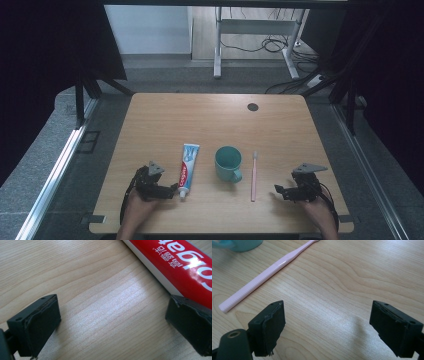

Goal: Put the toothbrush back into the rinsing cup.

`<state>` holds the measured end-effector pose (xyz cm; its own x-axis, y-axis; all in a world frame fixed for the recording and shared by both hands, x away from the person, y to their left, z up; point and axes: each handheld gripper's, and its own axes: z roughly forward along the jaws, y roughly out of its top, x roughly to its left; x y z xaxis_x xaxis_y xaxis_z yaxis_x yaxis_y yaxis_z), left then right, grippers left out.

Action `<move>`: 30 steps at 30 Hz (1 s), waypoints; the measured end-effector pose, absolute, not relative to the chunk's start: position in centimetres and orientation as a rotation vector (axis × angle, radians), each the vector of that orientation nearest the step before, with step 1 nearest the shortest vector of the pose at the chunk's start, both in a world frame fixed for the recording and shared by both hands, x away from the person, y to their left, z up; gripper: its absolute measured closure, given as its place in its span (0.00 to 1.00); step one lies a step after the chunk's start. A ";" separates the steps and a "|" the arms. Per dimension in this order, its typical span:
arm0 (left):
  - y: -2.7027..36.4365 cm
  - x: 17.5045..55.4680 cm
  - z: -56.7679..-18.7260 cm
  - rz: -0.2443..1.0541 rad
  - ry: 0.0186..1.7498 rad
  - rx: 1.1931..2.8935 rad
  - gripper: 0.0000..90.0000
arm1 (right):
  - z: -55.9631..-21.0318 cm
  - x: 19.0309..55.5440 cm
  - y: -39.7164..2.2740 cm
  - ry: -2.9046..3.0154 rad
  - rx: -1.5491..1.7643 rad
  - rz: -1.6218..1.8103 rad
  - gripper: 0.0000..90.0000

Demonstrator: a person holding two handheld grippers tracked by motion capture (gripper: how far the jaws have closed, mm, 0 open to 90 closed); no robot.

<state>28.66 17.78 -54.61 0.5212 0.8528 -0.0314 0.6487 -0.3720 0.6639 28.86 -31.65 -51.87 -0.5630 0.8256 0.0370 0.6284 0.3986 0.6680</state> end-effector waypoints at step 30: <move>17.8 28.7 -54.6 0.424 1.216 2.140 0.00 | -51.0 30.3 -29.4 2.455 1.223 0.836 0.15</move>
<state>28.66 17.79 -54.61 0.5216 0.8526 -0.0305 0.6486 -0.3731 0.6634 30.33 -29.40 -50.97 -0.6058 0.7956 0.0119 0.6376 0.4764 0.6054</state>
